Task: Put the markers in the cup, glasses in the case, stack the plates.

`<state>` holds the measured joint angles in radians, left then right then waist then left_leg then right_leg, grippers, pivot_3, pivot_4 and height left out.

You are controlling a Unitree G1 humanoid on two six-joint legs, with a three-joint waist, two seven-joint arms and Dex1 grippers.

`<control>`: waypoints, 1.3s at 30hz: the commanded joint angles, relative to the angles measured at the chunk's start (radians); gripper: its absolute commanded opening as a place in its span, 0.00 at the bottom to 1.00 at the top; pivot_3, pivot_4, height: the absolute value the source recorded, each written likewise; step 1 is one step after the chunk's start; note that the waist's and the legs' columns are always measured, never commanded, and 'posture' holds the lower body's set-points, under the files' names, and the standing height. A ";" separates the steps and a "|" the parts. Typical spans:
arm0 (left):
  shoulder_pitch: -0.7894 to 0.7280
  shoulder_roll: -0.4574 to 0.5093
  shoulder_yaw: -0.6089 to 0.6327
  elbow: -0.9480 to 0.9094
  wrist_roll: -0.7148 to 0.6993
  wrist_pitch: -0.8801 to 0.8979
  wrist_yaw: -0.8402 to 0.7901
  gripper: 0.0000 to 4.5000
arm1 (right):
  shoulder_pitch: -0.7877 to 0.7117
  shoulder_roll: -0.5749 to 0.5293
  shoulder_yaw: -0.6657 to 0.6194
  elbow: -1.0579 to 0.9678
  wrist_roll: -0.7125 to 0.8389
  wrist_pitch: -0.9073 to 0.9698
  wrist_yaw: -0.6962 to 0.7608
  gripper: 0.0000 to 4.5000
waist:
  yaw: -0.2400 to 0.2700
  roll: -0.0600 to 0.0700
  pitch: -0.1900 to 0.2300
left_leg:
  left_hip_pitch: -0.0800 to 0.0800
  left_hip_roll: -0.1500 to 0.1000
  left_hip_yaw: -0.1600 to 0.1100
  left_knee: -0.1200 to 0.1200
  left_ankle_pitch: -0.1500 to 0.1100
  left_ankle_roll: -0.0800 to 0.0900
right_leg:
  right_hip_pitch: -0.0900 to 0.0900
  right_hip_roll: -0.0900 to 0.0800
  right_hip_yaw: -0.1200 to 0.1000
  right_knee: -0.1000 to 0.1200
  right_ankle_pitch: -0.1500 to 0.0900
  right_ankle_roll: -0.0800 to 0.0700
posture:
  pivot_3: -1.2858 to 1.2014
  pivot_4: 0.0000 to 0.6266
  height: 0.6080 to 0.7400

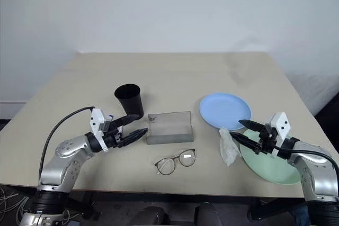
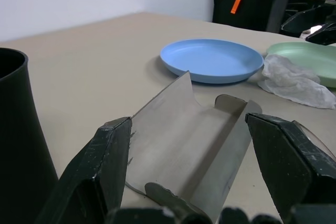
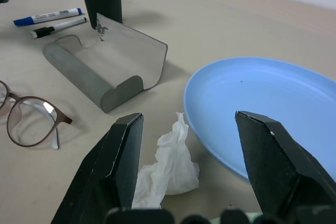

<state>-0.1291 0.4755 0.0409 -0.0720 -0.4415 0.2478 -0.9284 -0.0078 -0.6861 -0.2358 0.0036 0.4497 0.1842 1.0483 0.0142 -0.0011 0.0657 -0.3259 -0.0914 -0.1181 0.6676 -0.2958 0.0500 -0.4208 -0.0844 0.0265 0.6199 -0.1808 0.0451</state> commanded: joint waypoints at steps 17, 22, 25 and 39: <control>0.013 -0.019 0.002 -0.007 -0.018 -0.018 -0.015 0.81 | 0.116 -0.111 -0.070 -0.211 0.019 0.160 -0.064 0.67 | 0.000 -0.001 0.000 | 0.000 0.000 0.000 0.001 0.000 -0.001 | 0.001 0.000 0.000 0.000 0.000 0.000 | 0.52 0.00 1.00; 0.013 -0.021 -0.011 -0.006 -0.017 -0.016 -0.020 0.81 | 0.133 -0.194 -0.086 -0.178 -0.010 0.157 -0.022 0.67 | 0.000 -0.001 0.001 | 0.000 0.000 0.000 0.001 0.000 -0.001 | 0.001 0.000 0.000 -0.001 0.000 0.000 | 0.52 0.00 1.00; 0.014 -0.022 -0.015 0.003 -0.013 -0.025 -0.019 0.81 | 0.143 -0.267 -0.079 -0.106 -0.065 0.137 0.009 0.67 | 0.000 -0.002 0.001 | -0.001 0.000 0.000 0.001 0.000 -0.001 | 0.001 0.000 0.000 -0.002 0.000 0.000 | 0.52 0.00 1.00; 0.011 -0.055 -0.033 0.009 0.004 -0.045 0.000 0.81 | -0.060 -0.322 -0.045 0.381 -0.249 -0.037 -0.058 0.67 | 0.000 0.000 0.000 | 0.001 0.000 0.001 0.001 -0.002 0.004 | 0.007 0.000 -0.001 -0.013 0.003 0.005 | 0.52 0.00 1.00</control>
<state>-0.1032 0.4225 0.0081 -0.0409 -0.4384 0.2226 -0.9281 -0.0421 -0.9809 -0.2675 0.3510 0.2227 0.1725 1.0126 0.0142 -0.0008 0.0658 -0.3250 -0.0912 -0.1170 0.6685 -0.2979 0.0539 -0.4135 -0.0847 0.0252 0.6073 -0.1776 0.0504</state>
